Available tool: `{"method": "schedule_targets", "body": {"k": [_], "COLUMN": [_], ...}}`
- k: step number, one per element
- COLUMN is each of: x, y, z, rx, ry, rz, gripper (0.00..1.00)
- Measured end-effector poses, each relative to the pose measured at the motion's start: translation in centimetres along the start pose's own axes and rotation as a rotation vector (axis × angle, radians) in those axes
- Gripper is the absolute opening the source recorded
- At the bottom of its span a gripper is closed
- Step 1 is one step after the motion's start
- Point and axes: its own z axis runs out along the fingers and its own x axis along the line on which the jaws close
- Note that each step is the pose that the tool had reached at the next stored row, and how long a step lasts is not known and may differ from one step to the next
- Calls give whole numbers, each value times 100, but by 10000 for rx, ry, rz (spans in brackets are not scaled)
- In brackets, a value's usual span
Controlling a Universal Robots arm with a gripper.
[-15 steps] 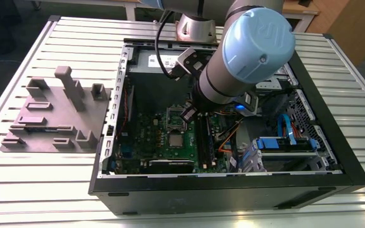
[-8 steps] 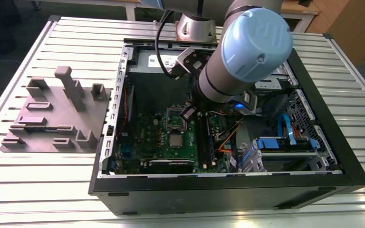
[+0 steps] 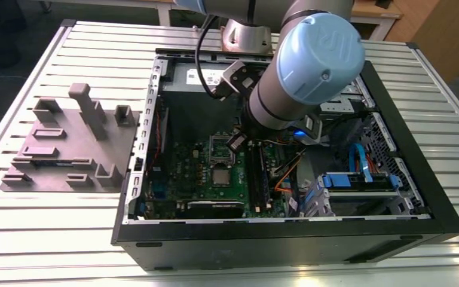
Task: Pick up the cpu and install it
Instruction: 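Close the cpu cover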
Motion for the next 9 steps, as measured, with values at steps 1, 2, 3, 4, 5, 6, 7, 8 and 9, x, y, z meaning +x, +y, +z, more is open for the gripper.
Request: {"method": "schedule_targets", "body": {"k": [1,2,3,4,5,6,7,8,9], "x": [-1,-2,-3,-4,-5,-6,-6,-6,-6], "y": [0,1,1,1,1,1,2,4,6], "z": [6,11,17,23,29,36,43,48,53], "rx": [1,1,1,2,2,3,3,4,4], "ry": [-1,-2,-3,-4,-4,-4,-5,-5,-4], "rz": [0,-1,-1,-2,-2,-2,-2,-1,-1], "gripper": [11,11,11,11,11,11,11,11,11]}}
